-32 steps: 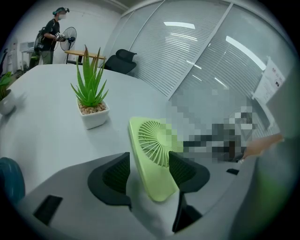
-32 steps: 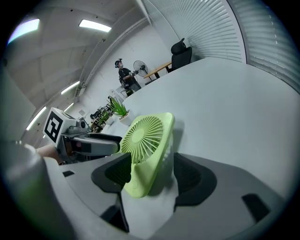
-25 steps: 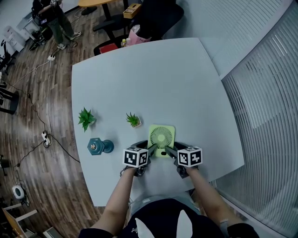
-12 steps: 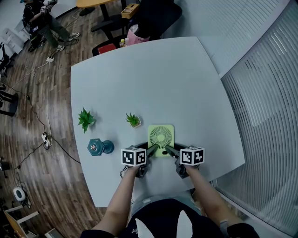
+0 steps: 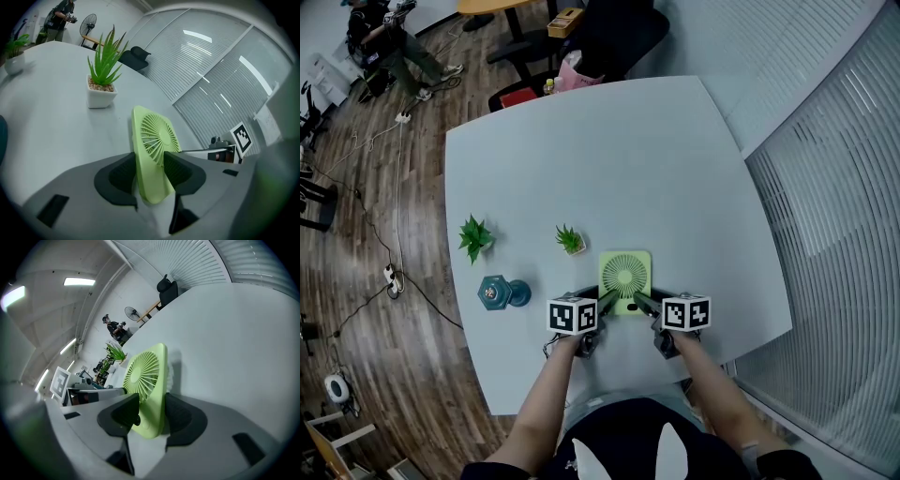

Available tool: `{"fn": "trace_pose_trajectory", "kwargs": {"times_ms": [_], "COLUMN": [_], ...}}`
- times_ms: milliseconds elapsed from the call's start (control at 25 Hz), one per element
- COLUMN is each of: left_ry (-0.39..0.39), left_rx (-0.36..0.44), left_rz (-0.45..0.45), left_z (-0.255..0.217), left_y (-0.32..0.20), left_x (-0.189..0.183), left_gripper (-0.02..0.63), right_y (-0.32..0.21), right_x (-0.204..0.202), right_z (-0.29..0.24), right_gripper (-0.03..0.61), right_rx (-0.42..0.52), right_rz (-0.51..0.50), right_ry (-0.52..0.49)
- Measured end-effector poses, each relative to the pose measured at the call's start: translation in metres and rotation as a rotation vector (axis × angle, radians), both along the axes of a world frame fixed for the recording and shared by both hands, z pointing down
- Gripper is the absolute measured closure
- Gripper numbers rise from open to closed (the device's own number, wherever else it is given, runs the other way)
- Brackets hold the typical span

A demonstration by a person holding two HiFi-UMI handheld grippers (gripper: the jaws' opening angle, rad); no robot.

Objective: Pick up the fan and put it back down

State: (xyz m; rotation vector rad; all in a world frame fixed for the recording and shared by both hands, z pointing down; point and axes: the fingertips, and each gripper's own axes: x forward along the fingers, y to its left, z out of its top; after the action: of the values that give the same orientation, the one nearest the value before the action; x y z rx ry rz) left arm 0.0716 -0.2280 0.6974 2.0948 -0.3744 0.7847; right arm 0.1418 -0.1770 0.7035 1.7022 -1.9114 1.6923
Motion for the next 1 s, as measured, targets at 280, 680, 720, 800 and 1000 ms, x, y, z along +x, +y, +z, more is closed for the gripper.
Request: {"fn": "trace_pose_trajectory", "kwargs": {"times_ms": [280,680,720,800,1000], "left_ry": [0.001,0.034,0.038,0.048,0.086], "left_rx": [0.007,-0.005,-0.003,-0.001,0.006], "left_rz": [0.002,-0.032,-0.035,-0.043,-0.071], "left_z": [-0.008,-0.031,-0.034,-0.041,-0.060], "left_y": [0.004,0.011,0.011,0.011,0.010], "left_x": [-0.002,-0.005,-0.005,-0.006,-0.006], "left_gripper": [0.416,0.416,0.416,0.416,0.416], "right_y": [0.005,0.011,0.012,0.012,0.011], "right_x": [-0.002,-0.005,-0.005,-0.005,-0.005], "right_z": [-0.009,-0.032,-0.035,-0.043,-0.063], "right_gripper": [0.402,0.405,0.405,0.407,0.410], "right_rx": [0.003,0.037,0.041,0.051,0.094], "right_rz": [0.000,0.003,0.003,0.003,0.016], "right_ry": [0.014,0.015,0.015,0.014,0.014]}}
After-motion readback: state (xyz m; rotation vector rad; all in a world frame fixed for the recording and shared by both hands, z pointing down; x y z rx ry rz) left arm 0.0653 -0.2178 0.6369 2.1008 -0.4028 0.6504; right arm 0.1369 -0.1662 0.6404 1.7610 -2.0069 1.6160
